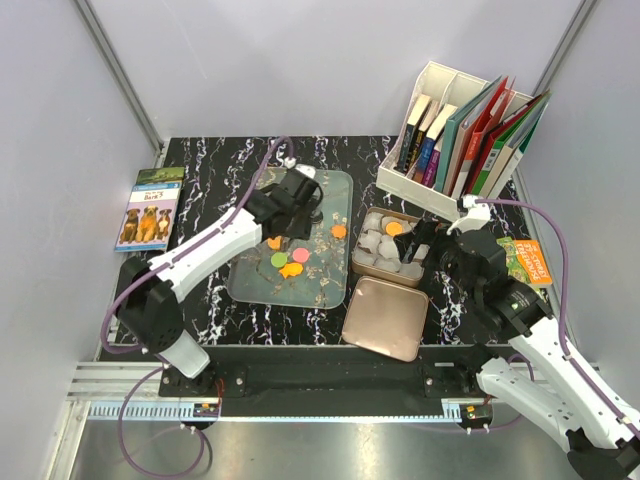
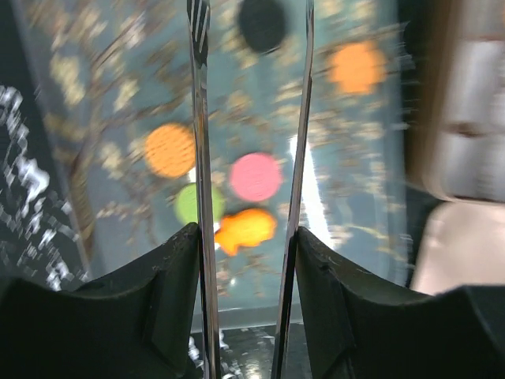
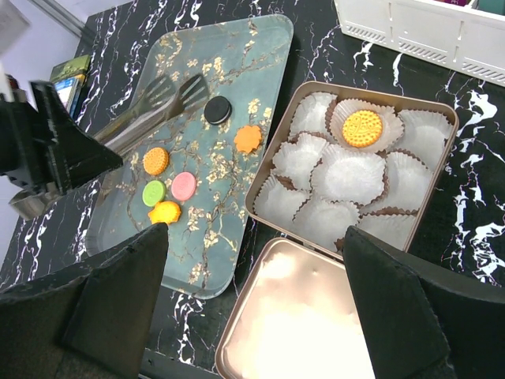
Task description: Pack the cookies
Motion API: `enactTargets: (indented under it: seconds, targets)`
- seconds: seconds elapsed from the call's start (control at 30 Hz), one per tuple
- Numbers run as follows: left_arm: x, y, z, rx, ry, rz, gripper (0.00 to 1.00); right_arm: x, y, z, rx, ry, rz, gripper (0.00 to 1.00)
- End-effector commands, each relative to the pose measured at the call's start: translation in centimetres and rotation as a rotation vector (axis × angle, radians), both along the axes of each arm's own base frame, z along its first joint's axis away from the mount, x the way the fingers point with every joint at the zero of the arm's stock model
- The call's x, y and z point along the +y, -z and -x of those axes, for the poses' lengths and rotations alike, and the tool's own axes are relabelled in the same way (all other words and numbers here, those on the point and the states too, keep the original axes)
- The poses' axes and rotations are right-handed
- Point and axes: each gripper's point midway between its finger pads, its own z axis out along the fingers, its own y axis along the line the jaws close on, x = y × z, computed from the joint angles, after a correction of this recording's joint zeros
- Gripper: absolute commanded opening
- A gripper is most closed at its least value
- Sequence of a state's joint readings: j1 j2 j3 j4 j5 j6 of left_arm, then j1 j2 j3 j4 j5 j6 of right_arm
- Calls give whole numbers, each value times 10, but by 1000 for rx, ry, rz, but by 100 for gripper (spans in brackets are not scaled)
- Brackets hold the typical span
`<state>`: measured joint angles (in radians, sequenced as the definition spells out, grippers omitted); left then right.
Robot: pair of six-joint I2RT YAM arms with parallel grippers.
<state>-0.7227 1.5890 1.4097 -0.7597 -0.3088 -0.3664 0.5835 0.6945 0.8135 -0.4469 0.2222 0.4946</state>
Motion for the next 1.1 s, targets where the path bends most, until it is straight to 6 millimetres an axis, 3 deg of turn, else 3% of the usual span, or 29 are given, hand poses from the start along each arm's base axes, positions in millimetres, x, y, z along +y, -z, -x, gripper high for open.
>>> enactTargets:
  seconds: [0.0,0.03,0.07,0.4,0.6,0.7,0.8,0.83,0.87,1.07]
  targets:
    - [21,-6,-10,-38,-87,52,55,2,-8,0,-30,-4,-26,100]
    - [23,-6,-11,-41,-89,52,64,2,-6,-1,-27,-1,-24,100]
    - [23,-5,-13,-44,-83,49,67,2,-6,-1,-28,-3,-27,100]
    - [9,4,-19,-29,-61,74,61,3,-5,-1,-30,-6,-24,100]
    - [9,7,-18,-20,-53,68,65,3,-5,-3,-28,-2,-18,100]
    - [10,23,-10,6,-69,50,70,6,-1,-5,-18,-8,-18,100]
    - [12,52,1,37,-113,23,77,10,2,-8,-13,-16,-24,100]
    - [13,65,6,38,-141,26,93,12,6,-8,-5,-19,-24,100]
    - [15,71,5,26,-156,21,99,13,7,-9,-2,-23,-27,100]
    - [13,92,7,30,-157,38,99,13,8,-10,-5,-23,-20,100]
